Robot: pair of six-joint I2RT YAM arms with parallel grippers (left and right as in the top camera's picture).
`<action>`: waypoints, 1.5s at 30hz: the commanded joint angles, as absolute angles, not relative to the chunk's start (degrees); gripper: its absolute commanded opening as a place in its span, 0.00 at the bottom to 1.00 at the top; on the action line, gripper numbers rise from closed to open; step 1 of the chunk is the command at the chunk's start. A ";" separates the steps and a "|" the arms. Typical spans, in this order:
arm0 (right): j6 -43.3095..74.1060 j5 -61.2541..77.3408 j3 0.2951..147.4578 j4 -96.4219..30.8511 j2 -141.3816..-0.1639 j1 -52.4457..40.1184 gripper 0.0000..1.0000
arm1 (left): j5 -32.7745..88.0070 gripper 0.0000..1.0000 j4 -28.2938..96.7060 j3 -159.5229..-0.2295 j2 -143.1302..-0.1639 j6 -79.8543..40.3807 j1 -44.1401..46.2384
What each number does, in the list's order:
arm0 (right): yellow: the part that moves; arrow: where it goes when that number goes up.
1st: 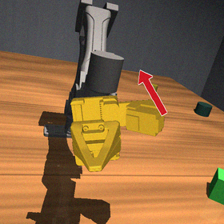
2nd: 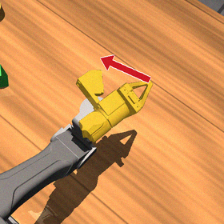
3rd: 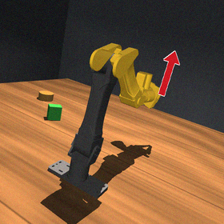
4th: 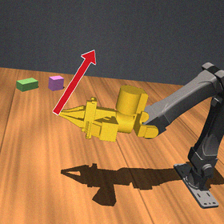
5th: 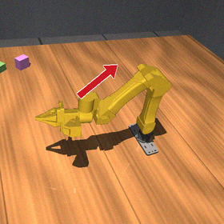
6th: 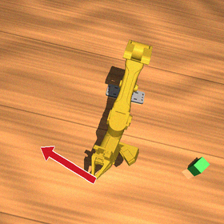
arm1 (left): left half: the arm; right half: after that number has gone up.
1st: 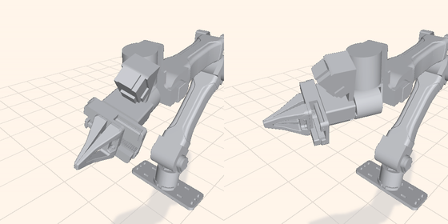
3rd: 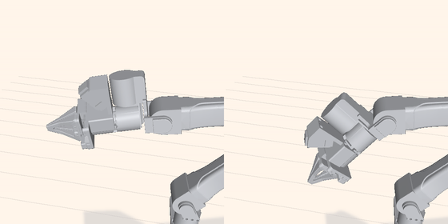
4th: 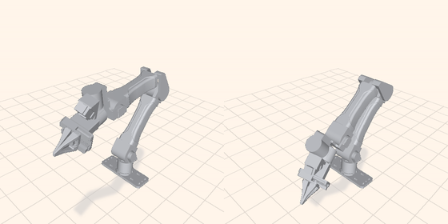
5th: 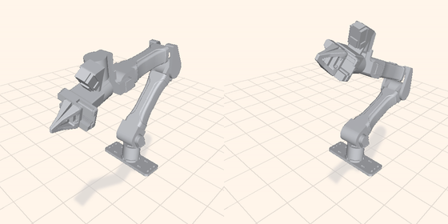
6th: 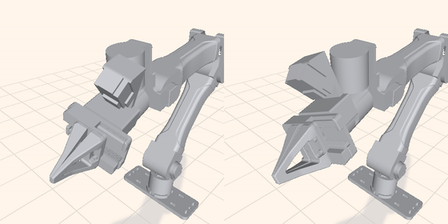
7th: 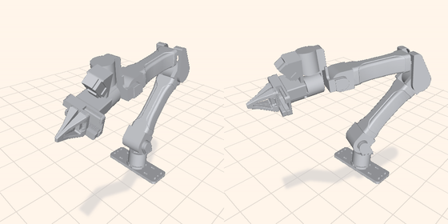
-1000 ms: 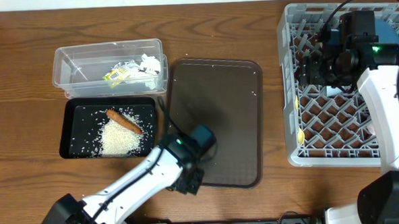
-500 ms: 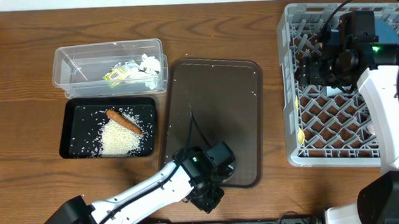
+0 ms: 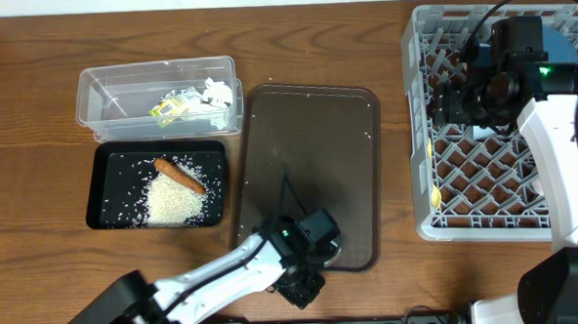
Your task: Sort waste into correct bins and load items into the dishwasher rack
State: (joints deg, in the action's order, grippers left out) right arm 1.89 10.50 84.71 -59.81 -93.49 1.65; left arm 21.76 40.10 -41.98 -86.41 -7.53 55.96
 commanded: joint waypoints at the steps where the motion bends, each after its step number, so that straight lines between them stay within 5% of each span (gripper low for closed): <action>1: 0.97 10.35 86.04 -60.01 -92.18 1.96 0.77 | 22.04 0.06 38.72 -41.60 -90.28 -6.00 56.05; 24: 0.99 10.35 86.04 -60.03 -92.18 1.96 0.77 | 14.26 0.10 32.58 -41.69 -92.68 -4.12 46.24; 45: 0.99 10.35 86.04 -60.03 -92.18 1.96 0.77 | 10.94 0.15 31.99 -44.95 -92.68 -2.59 45.93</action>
State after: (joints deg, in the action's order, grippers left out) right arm 1.87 10.48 84.71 -60.03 -93.49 1.65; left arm 13.65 31.66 -44.16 -91.66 -3.66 46.50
